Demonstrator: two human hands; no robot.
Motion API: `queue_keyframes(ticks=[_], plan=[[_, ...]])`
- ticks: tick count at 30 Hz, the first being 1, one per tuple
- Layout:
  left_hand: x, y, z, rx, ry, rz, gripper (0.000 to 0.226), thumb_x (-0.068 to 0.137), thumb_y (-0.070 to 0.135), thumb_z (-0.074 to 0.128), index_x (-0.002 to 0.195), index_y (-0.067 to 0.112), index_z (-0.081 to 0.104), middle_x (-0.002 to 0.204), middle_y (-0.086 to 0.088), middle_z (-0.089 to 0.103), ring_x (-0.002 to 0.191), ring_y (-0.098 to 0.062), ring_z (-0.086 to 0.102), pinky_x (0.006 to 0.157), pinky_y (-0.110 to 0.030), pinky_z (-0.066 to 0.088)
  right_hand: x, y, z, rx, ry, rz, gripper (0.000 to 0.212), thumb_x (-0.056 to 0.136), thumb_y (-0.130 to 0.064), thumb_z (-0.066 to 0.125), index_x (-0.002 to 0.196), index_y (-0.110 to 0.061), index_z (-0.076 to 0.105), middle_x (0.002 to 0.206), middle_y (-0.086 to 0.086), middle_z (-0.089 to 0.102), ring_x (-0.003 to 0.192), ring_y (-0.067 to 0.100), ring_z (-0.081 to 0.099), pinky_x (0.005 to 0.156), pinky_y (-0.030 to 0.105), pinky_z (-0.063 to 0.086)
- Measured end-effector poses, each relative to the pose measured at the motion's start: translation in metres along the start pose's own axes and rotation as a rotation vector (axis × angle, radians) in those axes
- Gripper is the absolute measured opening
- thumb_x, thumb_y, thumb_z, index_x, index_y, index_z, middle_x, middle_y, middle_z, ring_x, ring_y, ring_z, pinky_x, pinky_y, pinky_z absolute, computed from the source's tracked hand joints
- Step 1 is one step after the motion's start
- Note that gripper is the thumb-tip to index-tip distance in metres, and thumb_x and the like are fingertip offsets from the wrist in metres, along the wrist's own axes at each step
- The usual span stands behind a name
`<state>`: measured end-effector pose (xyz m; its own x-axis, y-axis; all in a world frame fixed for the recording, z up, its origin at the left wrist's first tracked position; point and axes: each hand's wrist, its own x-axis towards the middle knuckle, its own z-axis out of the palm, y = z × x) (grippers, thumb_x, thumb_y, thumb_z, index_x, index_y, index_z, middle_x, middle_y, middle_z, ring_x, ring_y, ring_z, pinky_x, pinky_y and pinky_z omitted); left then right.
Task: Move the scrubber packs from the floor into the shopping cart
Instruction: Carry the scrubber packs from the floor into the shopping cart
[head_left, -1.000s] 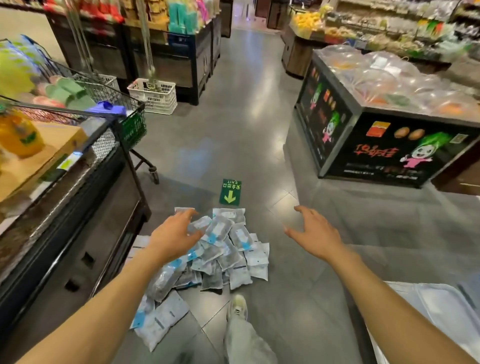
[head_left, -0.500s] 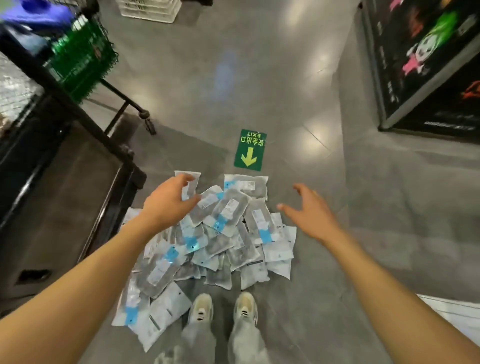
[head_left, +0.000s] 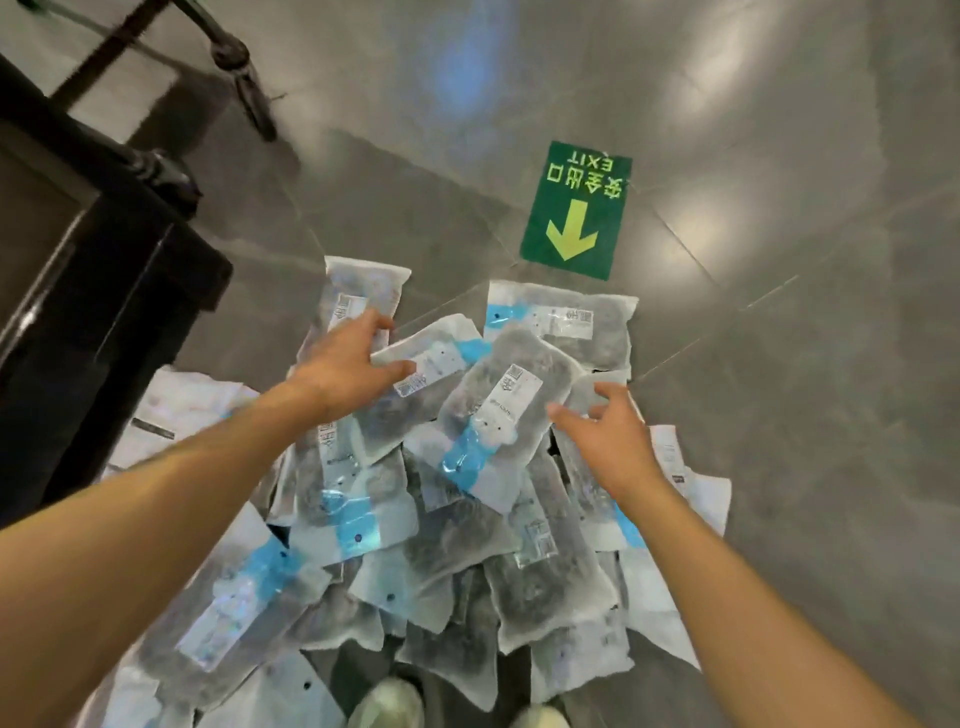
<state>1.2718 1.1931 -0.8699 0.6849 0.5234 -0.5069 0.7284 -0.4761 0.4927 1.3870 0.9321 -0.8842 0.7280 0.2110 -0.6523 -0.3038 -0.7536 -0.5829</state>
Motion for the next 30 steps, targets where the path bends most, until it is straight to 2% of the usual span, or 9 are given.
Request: queue_keyframes(ticks=[4, 8, 10, 12, 14, 18, 23, 27, 30], plan=[[0.048, -0.037, 0.029, 0.012, 0.018, -0.030, 0.072, 0.090, 0.046, 0.073, 0.148, 0.017, 0.044, 0.150, -0.010, 0.051, 0.135, -0.030, 0.050, 0.107, -0.038, 0.039, 0.059, 0.021, 0.045, 0.101, 0.020, 0.086, 0.073, 0.086, -0.053, 0.074, 0.139, -0.011, 0.047, 0.133, 0.006, 0.059, 0.119, 0.024, 0.056, 0.087, 0.031, 0.038], [0.085, -0.059, 0.051, 0.022, -0.039, -0.084, 0.090, 0.082, 0.058, 0.075, 0.152, 0.014, 0.039, 0.154, -0.010, 0.048, 0.139, -0.030, 0.048, 0.111, -0.038, 0.037, 0.098, 0.041, 0.076, 0.234, 0.096, 0.159, 0.102, 0.050, -0.073, 0.075, 0.125, -0.005, 0.059, 0.109, 0.008, 0.068, 0.094, 0.027, 0.062, 0.070, 0.034, 0.047], [0.098, -0.062, 0.061, 0.018, -0.063, -0.108, 0.101, 0.074, 0.062, 0.079, 0.153, 0.014, 0.038, 0.153, -0.010, 0.049, 0.138, -0.030, 0.049, 0.114, -0.040, 0.039, 0.103, 0.042, 0.085, 0.246, 0.133, 0.191, 0.110, 0.048, -0.074, 0.077, 0.133, -0.008, 0.054, 0.120, 0.010, 0.067, 0.107, 0.033, 0.064, 0.087, 0.044, 0.055], [0.107, -0.061, 0.068, 0.092, -0.074, -0.124, 0.108, 0.066, 0.066, 0.083, 0.152, 0.016, 0.040, 0.151, -0.009, 0.051, 0.137, -0.032, 0.049, 0.114, -0.040, 0.039, 0.106, 0.040, 0.092, 0.250, 0.174, 0.205, 0.106, 0.057, -0.066, 0.085, 0.136, -0.007, 0.046, 0.132, 0.013, 0.062, 0.119, 0.036, 0.060, 0.102, 0.052, 0.050], [0.110, -0.060, 0.071, 0.129, -0.104, -0.156, 0.102, 0.059, 0.064, 0.088, 0.141, 0.015, 0.052, 0.139, -0.009, 0.059, 0.126, -0.031, 0.054, 0.106, -0.040, 0.044, 0.107, 0.040, 0.096, 0.282, 0.188, 0.201, 0.103, 0.060, -0.058, 0.091, 0.135, -0.007, 0.042, 0.132, 0.014, 0.060, 0.120, 0.037, 0.060, 0.104, 0.053, 0.049], [0.105, -0.057, 0.073, 0.026, -0.159, -0.196, 0.072, 0.053, 0.052, 0.096, 0.104, 0.012, 0.065, 0.102, -0.005, 0.068, 0.099, -0.027, 0.063, 0.075, -0.035, 0.047, 0.105, 0.045, 0.095, 0.321, 0.191, 0.196, 0.126, 0.018, -0.075, 0.087, 0.123, -0.012, 0.057, 0.115, 0.009, 0.072, 0.103, 0.033, 0.070, 0.093, 0.052, 0.058], [0.080, -0.043, 0.067, -0.074, -0.110, -0.188, 0.054, 0.057, 0.043, 0.098, 0.093, 0.017, 0.066, 0.092, -0.002, 0.067, 0.092, -0.025, 0.064, 0.073, -0.033, 0.050, 0.075, 0.031, 0.080, 0.358, 0.231, 0.197, 0.069, 0.067, -0.039, 0.093, 0.111, -0.017, 0.044, 0.121, 0.009, 0.064, 0.107, 0.030, 0.064, 0.095, 0.049, 0.055], [0.042, -0.044, 0.057, -0.179, -0.109, -0.166, 0.067, 0.059, 0.039, 0.096, 0.115, 0.022, 0.062, 0.106, 0.002, 0.070, 0.100, -0.024, 0.067, 0.091, -0.042, 0.056, 0.045, 0.024, 0.062, 0.400, 0.213, 0.118, 0.077, 0.057, -0.039, 0.093, 0.118, -0.021, 0.048, 0.113, 0.002, 0.069, 0.100, 0.025, 0.068, 0.093, 0.049, 0.057], [-0.006, -0.033, 0.039, -0.352, -0.101, -0.166, 0.061, 0.069, 0.028, 0.092, 0.119, 0.028, 0.058, 0.105, 0.011, 0.069, 0.097, -0.013, 0.067, 0.083, -0.031, 0.053, 0.018, 0.018, 0.037, 0.408, 0.145, 0.075, 0.088, 0.046, -0.045, 0.094, 0.122, -0.023, 0.056, 0.111, 0.000, 0.075, 0.099, 0.026, 0.073, 0.091, 0.049, 0.060]])
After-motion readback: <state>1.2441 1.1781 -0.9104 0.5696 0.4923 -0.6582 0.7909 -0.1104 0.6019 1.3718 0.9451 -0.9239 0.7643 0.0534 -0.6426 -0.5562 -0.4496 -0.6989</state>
